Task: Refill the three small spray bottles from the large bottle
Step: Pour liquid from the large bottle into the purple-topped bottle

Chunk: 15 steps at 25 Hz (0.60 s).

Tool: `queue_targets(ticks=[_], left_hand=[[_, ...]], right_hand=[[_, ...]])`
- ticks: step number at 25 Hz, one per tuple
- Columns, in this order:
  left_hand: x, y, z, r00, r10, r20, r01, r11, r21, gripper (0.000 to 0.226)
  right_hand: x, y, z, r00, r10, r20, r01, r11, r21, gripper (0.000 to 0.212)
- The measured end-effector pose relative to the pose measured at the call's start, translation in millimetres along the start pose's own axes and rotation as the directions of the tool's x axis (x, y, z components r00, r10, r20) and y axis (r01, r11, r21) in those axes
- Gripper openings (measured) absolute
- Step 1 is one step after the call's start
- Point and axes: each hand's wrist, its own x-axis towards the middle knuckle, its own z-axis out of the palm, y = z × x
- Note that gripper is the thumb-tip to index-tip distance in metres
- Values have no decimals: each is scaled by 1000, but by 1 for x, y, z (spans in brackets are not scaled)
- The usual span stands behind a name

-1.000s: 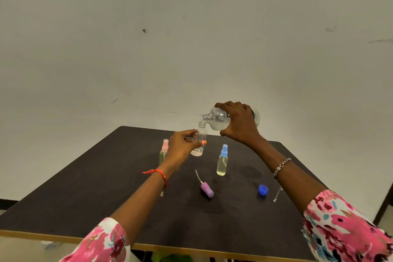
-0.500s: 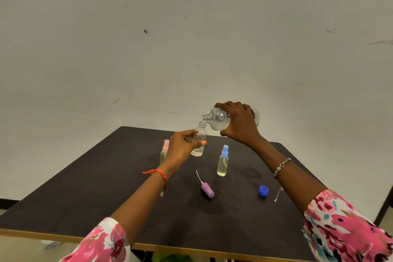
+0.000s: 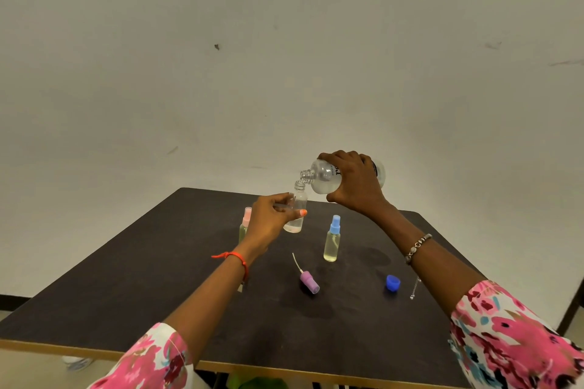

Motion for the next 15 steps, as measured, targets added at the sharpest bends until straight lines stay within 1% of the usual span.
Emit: queue_targets(ticks=[8, 15], left_hand=[[0, -1, 0, 1000, 7, -20, -6, 999, 37, 57], [-1, -3, -1, 1000, 4, -20, -4, 1000, 14, 56]], right_hand=[[-1, 0, 3, 1000, -1, -8, 1, 1000, -1, 70], [-1, -1, 3, 1000, 0, 0, 0, 1000, -5, 70]])
